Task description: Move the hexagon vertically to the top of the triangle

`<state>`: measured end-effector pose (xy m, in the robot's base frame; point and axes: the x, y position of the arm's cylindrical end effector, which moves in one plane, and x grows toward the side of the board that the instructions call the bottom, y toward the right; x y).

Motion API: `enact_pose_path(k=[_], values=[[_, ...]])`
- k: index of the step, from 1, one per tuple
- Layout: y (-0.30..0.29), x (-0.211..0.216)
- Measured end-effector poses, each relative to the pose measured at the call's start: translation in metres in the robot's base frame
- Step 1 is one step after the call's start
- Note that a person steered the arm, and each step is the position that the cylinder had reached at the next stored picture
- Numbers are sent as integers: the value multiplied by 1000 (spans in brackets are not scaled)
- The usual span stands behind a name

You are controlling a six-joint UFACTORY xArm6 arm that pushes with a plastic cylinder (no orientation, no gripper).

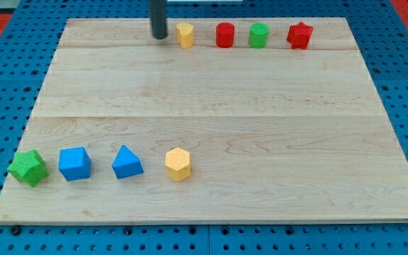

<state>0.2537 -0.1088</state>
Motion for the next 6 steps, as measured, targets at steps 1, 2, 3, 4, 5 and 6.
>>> enact_pose_path(k=[1,2,3,4,5,6], values=[[66,101],[191,162],[238,237],[231,304],[168,317],[90,318]])
